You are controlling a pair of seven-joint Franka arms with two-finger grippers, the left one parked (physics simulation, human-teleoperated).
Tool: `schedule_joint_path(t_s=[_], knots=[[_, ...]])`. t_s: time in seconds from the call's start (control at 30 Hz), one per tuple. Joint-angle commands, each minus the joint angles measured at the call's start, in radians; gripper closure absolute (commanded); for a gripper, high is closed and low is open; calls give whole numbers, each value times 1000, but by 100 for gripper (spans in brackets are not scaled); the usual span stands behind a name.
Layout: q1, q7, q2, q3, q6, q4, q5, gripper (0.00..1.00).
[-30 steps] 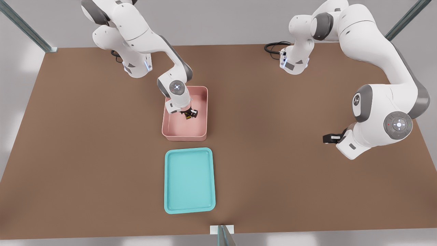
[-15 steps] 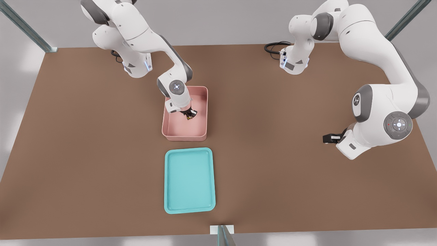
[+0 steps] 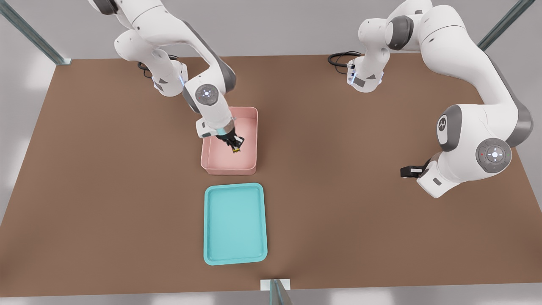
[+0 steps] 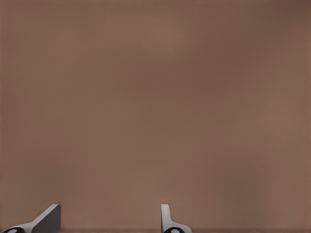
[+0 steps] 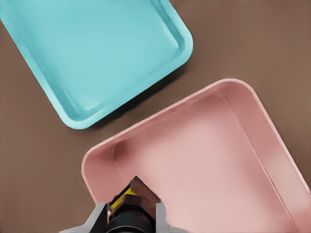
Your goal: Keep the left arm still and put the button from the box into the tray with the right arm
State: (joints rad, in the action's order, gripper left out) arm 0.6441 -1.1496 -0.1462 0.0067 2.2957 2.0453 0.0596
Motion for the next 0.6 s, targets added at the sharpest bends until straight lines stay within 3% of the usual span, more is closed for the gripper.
schedule_joint_path(t_s=[0.0,0.3,0.43,0.57], knots=[[-37,-7,-36,-1,-177,-85,-3,55],[-130,-5,-489,4,-300,-657,-14,54],[-188,2,-632,1,-332,-895,-15,54],[-189,7,-731,-10,-337,-1007,-14,53]])
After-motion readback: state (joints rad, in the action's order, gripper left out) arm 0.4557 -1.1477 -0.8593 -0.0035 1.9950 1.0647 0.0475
